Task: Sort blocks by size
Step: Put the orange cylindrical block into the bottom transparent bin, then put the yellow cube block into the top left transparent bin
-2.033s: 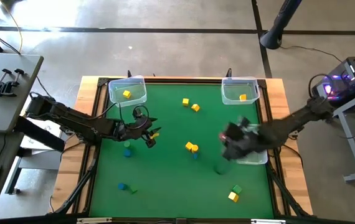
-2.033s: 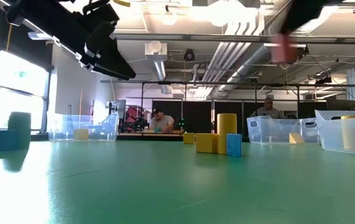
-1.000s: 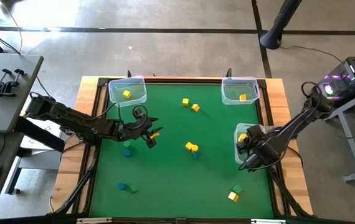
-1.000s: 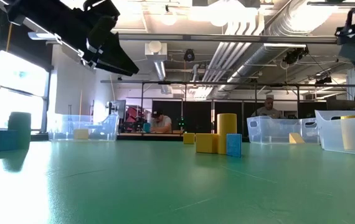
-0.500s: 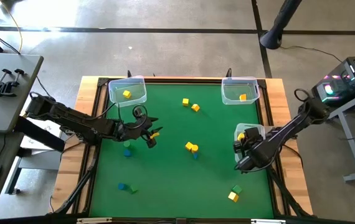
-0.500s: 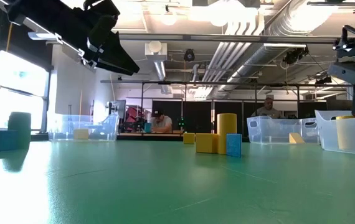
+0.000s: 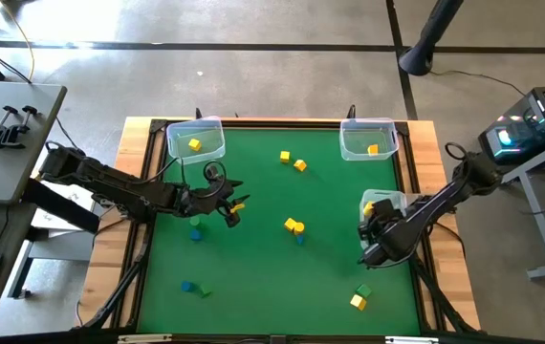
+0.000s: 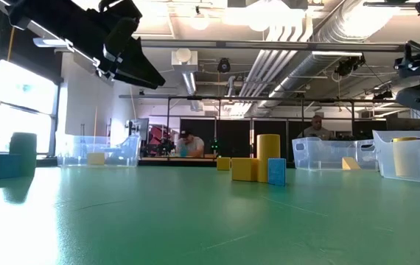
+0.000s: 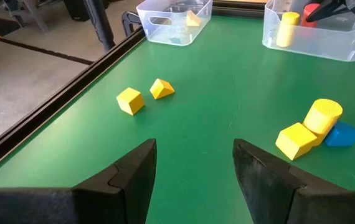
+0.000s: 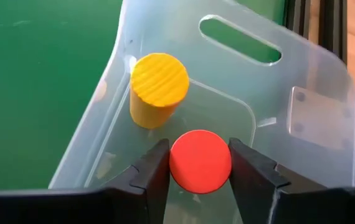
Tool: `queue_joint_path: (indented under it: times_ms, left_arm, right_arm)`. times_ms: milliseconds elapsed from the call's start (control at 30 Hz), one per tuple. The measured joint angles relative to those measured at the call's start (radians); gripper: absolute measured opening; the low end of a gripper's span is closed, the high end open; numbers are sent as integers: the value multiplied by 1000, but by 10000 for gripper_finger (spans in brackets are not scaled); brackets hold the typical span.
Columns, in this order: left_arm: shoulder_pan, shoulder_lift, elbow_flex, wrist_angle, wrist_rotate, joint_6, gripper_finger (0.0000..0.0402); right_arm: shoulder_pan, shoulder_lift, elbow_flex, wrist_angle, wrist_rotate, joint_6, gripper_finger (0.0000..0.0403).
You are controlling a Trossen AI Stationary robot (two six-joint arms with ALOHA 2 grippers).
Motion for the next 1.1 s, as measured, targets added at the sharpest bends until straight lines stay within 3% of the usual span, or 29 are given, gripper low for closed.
queue_joint_path:
  times_ms: [333, 733, 933, 1100]
  left_arm:
    - [0, 0, 0, 5, 0, -1, 200]
    - [0, 0, 0, 4, 3, -6, 200]
    - [0, 0, 0, 14, 4, -10, 200]
    - [0, 0, 0, 43, 10, -8, 200]
  right_arm:
    - [8, 9, 0, 5, 27, -10, 153]
    - [8, 6, 0, -49, 162, 19, 220]
    - [8, 6, 2, -58, 179, 17, 227]
    - [9, 6, 79, -198, 235, 10, 227]
